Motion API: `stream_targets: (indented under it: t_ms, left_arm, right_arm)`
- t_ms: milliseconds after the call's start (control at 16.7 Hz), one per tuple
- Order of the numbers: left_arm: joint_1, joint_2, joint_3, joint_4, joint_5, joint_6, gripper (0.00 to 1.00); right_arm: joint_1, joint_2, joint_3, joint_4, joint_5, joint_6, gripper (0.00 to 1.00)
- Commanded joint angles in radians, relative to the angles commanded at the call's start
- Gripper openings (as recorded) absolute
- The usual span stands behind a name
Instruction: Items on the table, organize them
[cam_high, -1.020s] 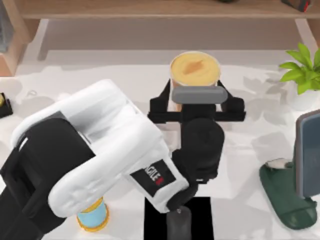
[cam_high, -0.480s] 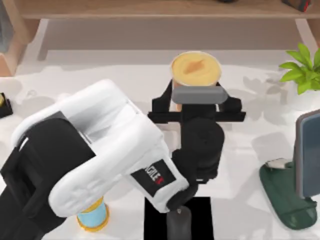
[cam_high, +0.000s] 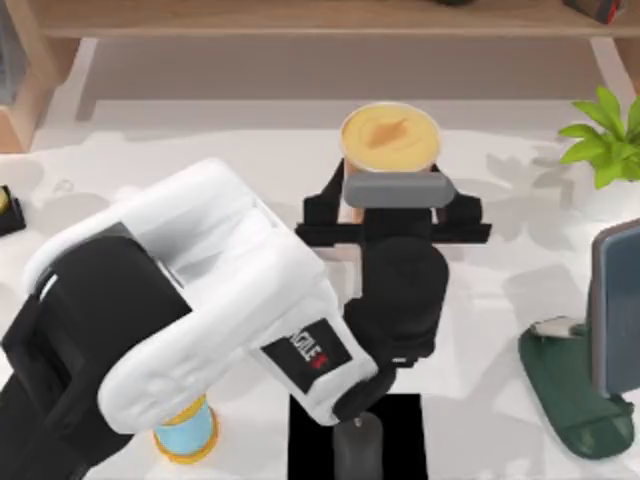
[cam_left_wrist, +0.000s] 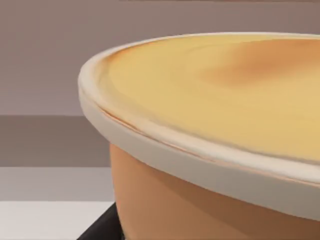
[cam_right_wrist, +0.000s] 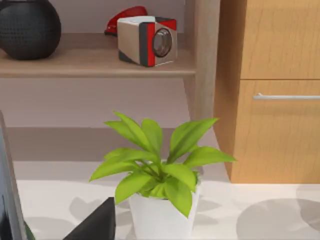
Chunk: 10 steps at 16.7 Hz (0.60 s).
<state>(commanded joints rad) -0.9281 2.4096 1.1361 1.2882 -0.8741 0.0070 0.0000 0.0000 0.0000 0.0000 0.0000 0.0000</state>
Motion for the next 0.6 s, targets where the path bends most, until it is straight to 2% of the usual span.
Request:
stream_targets:
  t_ms: [600]
  left_arm:
    - [-0.003, -0.021, -0.004, -0.016, 0.000, 0.002, 0.00]
  right_arm:
    - [0.000, 0.000, 0.000, 0.000, 0.000, 0.000, 1.00]
